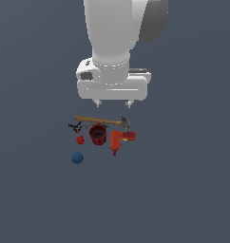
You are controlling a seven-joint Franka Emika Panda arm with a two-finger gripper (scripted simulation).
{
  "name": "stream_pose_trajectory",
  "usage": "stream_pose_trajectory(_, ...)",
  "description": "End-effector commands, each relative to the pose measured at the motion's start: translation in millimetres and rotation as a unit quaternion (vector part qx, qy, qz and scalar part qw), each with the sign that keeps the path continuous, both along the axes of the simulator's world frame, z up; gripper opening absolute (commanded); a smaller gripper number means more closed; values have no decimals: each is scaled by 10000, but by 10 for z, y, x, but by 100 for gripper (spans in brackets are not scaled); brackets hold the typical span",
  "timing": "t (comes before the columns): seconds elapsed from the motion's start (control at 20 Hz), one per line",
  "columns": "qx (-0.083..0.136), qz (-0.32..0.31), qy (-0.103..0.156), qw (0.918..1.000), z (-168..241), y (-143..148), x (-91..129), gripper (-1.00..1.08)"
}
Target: Pick up a designated object from a clutter of objects.
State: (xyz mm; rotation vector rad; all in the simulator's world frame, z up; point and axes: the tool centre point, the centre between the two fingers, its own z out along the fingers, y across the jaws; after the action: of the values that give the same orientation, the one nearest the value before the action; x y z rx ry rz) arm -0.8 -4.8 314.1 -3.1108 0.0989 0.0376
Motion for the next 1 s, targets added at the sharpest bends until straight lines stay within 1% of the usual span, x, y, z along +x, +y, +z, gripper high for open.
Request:
stream_pose_trajectory(0.0,0,0,0,10000,0,0,0,100)
stream_pose_trajectory(0.15,17,15,-21,10000,9,47,5,100)
stream_pose_trajectory(0.35,82,63,-97,9999,47,222,18,100)
stream_pose_trajectory(0.5,103,72,-121,9998,69,288,20,100)
stream_pose_trajectory(0.95,107,166,-124,9997,-44,172,29,100)
